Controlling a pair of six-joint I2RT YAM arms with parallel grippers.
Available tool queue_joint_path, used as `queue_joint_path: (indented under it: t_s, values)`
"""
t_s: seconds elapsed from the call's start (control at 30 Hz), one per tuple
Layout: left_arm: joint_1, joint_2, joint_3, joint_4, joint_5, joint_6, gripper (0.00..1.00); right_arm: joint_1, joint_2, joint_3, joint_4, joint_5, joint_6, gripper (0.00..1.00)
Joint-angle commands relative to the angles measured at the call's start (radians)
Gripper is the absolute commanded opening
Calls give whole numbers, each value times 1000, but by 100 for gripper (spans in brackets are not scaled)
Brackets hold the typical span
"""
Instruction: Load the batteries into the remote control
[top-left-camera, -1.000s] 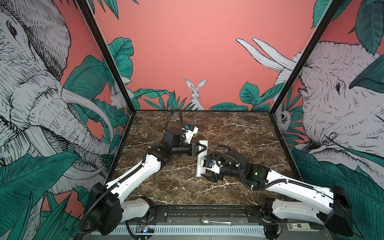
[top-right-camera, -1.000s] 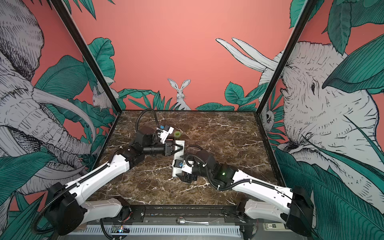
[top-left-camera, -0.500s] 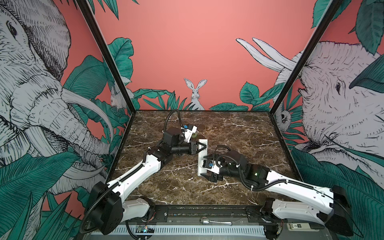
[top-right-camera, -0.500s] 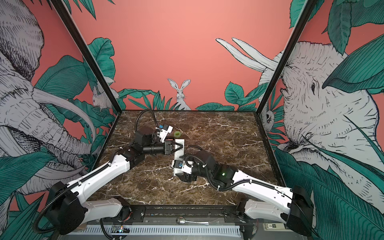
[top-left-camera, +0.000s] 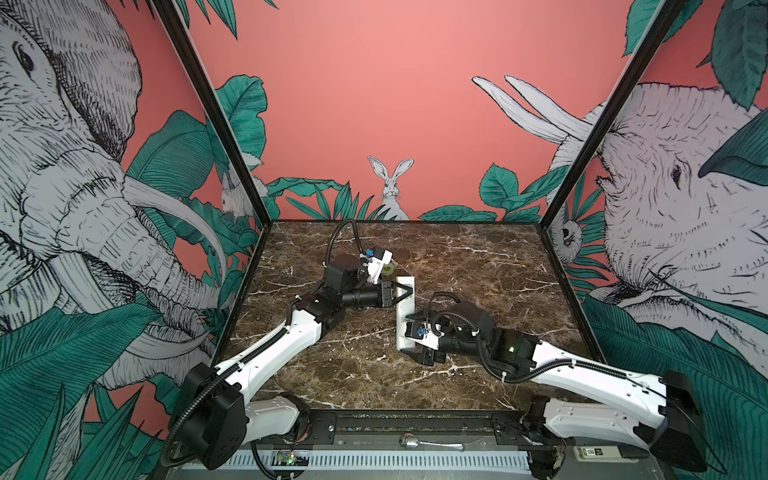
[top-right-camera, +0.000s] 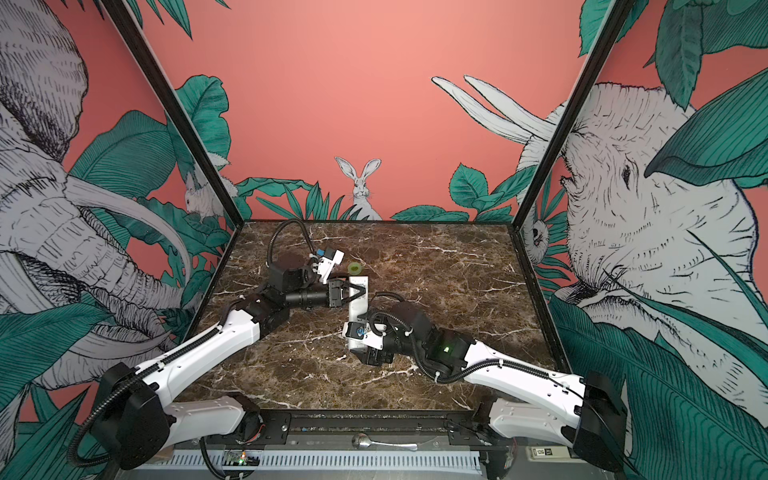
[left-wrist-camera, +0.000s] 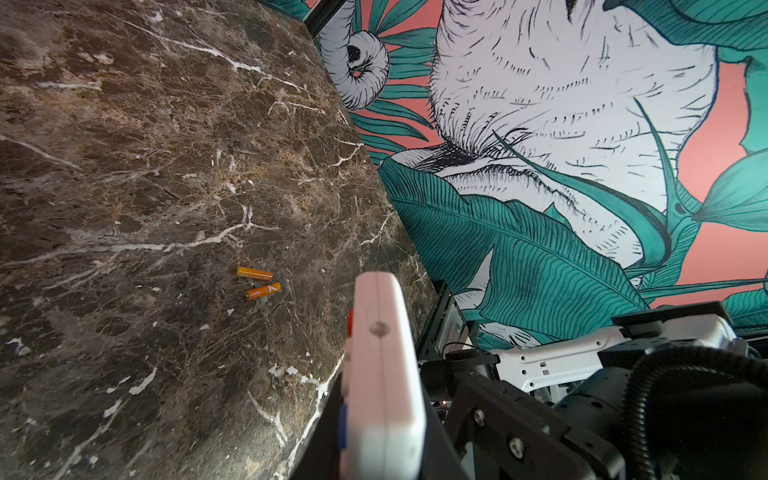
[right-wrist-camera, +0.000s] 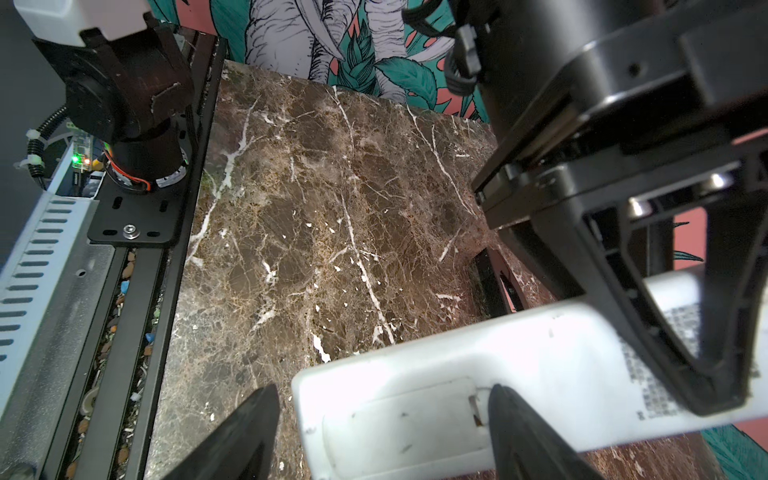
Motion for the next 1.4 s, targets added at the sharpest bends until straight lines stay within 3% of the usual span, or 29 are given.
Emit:
queue_joint_path:
  t_s: [0.0, 0.43, 0.7, 0.97, 1.37]
  values:
    - [8, -15, -10, 58, 27, -17, 0, 7, 4, -16, 22, -25, 2, 80]
    - [21, -23, -15, 59, 28, -17, 0, 8, 20, -5, -14, -51, 7, 79]
    - [27, -24, -16, 62, 28, -17, 0, 14, 30, 3, -37, -71, 4, 68]
    - [28, -23, -15, 61, 26, -12, 0, 19, 36, 4, -43, -78, 4, 66]
    - [33, -24, -10, 30, 12, 13, 0, 23, 24, 10, -68, -95, -1, 53]
